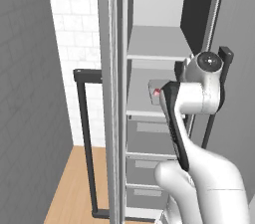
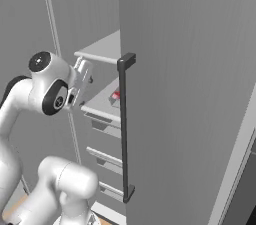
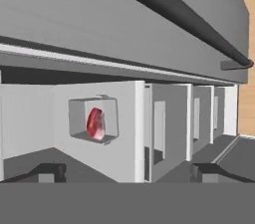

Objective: Take the meat container that has the steak and place it on the second highest rack of the freezer. Then take the vegetable container that has the lime and mushroom and place it on the highest rack of the freezer.

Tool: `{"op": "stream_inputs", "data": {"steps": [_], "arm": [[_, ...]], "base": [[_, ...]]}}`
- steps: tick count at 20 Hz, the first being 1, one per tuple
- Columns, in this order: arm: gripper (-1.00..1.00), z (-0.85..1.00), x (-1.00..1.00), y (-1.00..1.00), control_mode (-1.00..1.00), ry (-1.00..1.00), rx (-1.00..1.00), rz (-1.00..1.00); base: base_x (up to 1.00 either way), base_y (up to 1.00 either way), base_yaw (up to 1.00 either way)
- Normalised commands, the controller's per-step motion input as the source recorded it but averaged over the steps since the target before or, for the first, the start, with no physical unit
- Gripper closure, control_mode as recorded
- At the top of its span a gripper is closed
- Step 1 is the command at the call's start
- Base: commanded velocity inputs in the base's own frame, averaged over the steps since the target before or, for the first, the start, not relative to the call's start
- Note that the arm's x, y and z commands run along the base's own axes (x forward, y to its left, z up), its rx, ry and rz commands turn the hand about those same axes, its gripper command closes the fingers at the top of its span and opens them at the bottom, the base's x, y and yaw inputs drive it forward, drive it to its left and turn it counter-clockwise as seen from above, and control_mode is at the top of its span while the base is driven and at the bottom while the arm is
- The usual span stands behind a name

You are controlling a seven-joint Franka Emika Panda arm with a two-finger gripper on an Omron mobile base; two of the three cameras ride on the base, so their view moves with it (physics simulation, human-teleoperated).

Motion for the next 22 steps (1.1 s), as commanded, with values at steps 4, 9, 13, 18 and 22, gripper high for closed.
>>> {"op": "stream_inputs", "data": {"steps": [4, 9, 13, 18, 22], "arm": [[-1.0, 0.41, -0.53, 0.03, -1.0, 0.11, 0.0, 0.01], [-1.0, 0.3, -0.38, 0.08, -1.0, 0.15, 0.0, 0.02], [-1.0, 0.26, -0.47, 0.01, -1.0, 0.14, 0.0, 0.02], [-1.0, 0.1, -0.52, 0.0, -1.0, 0.11, 0.0, 0.04], [-1.0, 0.01, -0.5, 0.0, -1.0, 0.1, 0.0, 0.03]], "base": [[0.0, 0.0, 0.0], [0.0, 0.0, 0.0], [0.0, 0.0, 0.0], [0.0, 0.0, 0.0], [0.0, 0.0, 0.0]]}}
